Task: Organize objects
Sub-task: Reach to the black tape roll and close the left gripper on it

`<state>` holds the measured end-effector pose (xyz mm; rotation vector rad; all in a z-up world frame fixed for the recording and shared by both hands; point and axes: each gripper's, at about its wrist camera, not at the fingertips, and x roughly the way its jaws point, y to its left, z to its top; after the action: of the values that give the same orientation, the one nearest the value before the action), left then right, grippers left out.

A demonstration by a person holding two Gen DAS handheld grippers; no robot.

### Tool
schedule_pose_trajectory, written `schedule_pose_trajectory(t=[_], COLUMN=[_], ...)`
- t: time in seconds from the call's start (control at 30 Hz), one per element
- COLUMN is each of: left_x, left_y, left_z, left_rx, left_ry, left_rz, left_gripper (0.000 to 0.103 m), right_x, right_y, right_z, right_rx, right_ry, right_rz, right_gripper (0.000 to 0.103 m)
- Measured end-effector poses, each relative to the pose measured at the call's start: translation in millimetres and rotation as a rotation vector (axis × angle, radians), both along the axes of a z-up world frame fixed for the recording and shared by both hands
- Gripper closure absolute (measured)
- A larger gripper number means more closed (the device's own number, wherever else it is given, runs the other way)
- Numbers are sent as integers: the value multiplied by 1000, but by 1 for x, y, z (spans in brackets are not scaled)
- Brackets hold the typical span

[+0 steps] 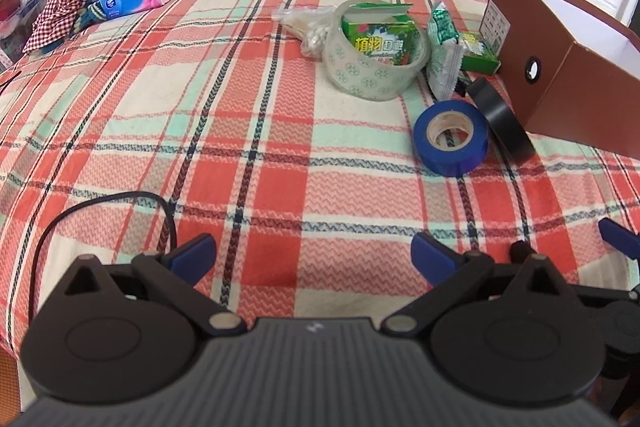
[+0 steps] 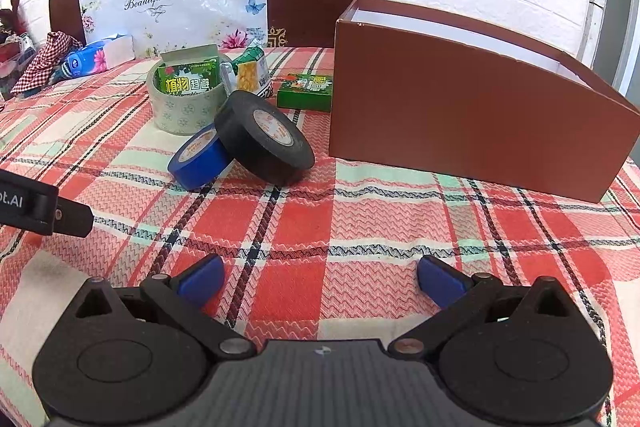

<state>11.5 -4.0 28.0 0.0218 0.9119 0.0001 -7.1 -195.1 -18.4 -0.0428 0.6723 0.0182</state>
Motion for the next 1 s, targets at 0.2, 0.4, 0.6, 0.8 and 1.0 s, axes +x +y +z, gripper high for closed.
schedule_pose_trajectory(t=[0.2,0.4,0.6,0.8,1.0], left_x=[3,7,10,13,15], left_y=[5,16,30,37,42], left_z=[0,-1,-2,-3,-4], left_rx=[1,2,-1,-8,-14], left_ry=[0,9,11,13,16], left_rz=[14,58,100,119,129], left_gripper=[0,0,0,0,0], right_x=[-7,13,34,48,27], right_y=[0,10,34,49,66], right_z=[19,30,25,20,28], right_rx=[-21,-40,-83,-102,-130], right_ry=[-105,-112,-91,-42,-76], right_rz=[71,165,246,289,411], right_gripper=[1,4,9,22,20])
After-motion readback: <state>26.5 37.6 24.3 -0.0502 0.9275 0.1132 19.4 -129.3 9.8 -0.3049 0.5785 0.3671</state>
